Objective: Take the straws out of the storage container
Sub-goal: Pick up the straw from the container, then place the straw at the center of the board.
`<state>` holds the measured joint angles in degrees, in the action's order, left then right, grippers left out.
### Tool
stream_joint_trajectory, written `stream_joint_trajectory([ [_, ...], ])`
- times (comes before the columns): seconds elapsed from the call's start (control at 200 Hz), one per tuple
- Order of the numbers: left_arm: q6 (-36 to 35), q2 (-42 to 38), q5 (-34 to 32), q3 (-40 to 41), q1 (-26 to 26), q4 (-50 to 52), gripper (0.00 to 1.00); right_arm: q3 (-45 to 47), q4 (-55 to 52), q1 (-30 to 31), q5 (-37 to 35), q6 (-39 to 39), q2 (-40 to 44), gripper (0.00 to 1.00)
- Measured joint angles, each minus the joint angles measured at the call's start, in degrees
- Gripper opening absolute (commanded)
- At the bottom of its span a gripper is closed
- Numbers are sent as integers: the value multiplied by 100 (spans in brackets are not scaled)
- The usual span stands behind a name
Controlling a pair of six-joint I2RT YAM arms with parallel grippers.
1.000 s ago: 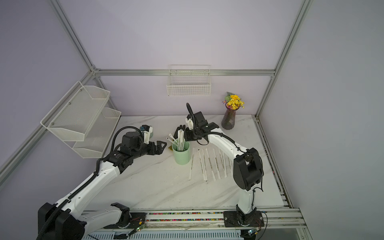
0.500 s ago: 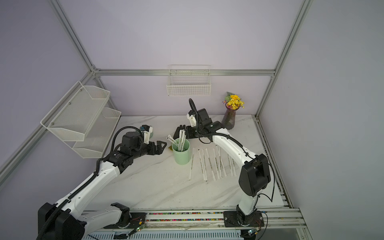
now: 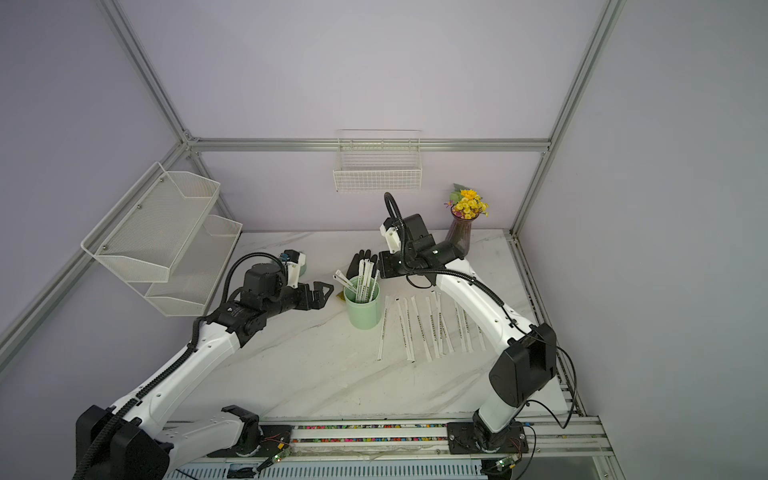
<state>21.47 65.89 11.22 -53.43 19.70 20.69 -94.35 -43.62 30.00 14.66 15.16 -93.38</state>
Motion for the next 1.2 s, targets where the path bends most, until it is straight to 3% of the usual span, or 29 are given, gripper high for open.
stream_joint_trajectory([
  [0.76,0,0,9,0,0,0,100,-599,-678,-50,-603,-164,957,6],
  [1.2,0,0,9,0,0,-7,100,-909,-1615,-673,-1163,-446,1008,5],
])
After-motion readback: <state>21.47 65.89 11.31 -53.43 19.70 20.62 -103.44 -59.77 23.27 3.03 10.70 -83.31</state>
